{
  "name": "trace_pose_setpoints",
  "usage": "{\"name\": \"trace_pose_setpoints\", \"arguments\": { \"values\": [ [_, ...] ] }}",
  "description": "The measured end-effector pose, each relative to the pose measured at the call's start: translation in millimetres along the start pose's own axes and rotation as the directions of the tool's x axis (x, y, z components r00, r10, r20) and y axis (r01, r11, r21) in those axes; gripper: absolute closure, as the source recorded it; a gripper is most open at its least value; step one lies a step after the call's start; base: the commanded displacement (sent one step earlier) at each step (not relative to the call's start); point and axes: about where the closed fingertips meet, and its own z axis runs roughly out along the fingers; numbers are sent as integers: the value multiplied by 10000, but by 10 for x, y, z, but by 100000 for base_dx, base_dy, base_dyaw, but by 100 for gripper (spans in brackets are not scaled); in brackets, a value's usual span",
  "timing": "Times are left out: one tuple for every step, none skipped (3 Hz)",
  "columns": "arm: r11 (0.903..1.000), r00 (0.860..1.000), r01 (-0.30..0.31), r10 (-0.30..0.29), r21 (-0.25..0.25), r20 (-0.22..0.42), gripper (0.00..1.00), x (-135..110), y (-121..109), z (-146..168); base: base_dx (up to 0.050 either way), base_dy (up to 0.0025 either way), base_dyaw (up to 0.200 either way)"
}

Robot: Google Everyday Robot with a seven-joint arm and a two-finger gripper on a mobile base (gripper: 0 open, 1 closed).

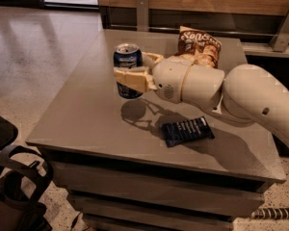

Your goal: Place pepsi can upright

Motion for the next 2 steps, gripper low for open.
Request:
{"name": "trace_pose_setpoints", "arguments": {
  "values": [
    [9993,9980,-25,49,-383,636,100,173,136,256,0,0,0],
    [9983,9960,146,-95,-563,886,100,254,220,377,0,0,0]
  ]
}}
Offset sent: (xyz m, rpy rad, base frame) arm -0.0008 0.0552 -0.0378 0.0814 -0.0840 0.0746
